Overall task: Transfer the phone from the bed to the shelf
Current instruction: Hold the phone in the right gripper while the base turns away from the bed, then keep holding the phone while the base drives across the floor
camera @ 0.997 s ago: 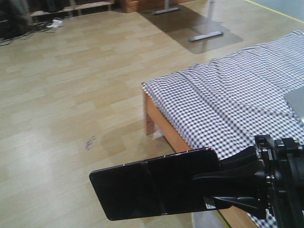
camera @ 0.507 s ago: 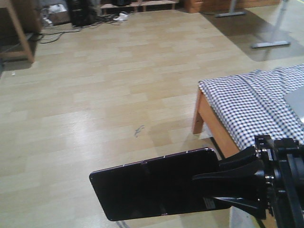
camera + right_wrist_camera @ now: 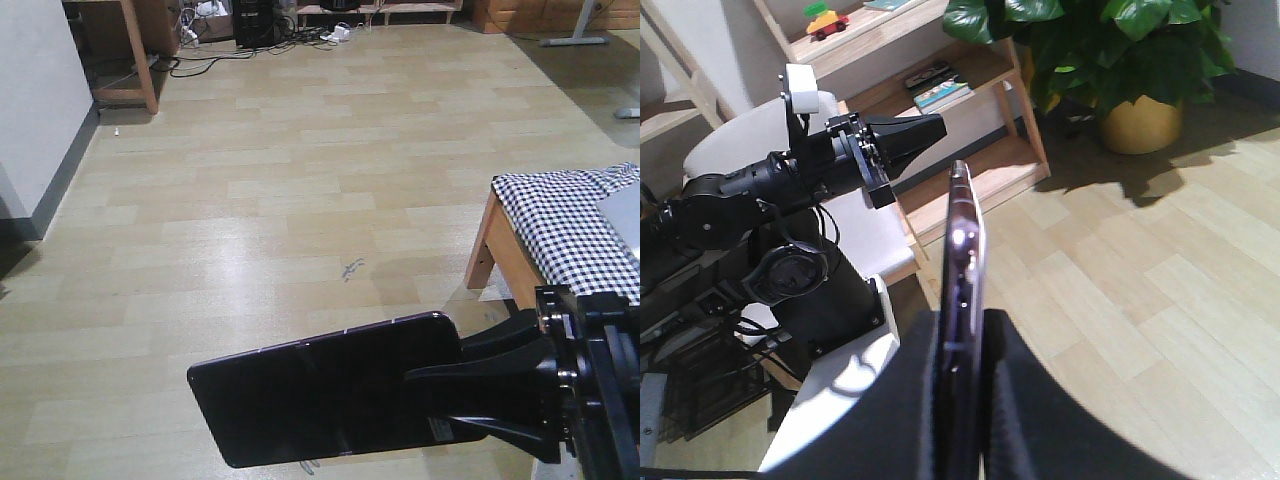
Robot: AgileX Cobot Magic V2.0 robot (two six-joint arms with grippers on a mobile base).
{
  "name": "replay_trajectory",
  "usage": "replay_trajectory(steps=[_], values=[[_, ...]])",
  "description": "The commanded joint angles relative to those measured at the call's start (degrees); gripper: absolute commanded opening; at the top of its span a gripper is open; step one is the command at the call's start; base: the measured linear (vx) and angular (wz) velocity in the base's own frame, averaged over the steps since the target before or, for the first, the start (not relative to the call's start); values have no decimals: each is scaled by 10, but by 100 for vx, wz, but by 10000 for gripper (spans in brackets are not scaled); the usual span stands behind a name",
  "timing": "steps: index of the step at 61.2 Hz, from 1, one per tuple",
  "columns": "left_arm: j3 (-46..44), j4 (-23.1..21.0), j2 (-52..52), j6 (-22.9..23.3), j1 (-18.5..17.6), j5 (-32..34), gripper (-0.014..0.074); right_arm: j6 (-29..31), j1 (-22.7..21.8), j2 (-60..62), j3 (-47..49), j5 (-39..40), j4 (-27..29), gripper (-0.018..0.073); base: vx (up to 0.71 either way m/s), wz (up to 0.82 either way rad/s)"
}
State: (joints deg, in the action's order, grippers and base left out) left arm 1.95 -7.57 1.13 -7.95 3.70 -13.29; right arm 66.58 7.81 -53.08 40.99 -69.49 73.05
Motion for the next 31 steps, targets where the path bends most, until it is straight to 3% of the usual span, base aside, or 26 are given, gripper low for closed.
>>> replay_trajectory(steps=[1, 31], values=[[1, -4, 3, 2, 1, 42, 1, 2, -3, 6, 14, -37, 58, -4, -3, 11], [1, -4, 3, 2, 1, 42, 1, 2, -3, 6, 14, -37, 58, -4, 2, -2]])
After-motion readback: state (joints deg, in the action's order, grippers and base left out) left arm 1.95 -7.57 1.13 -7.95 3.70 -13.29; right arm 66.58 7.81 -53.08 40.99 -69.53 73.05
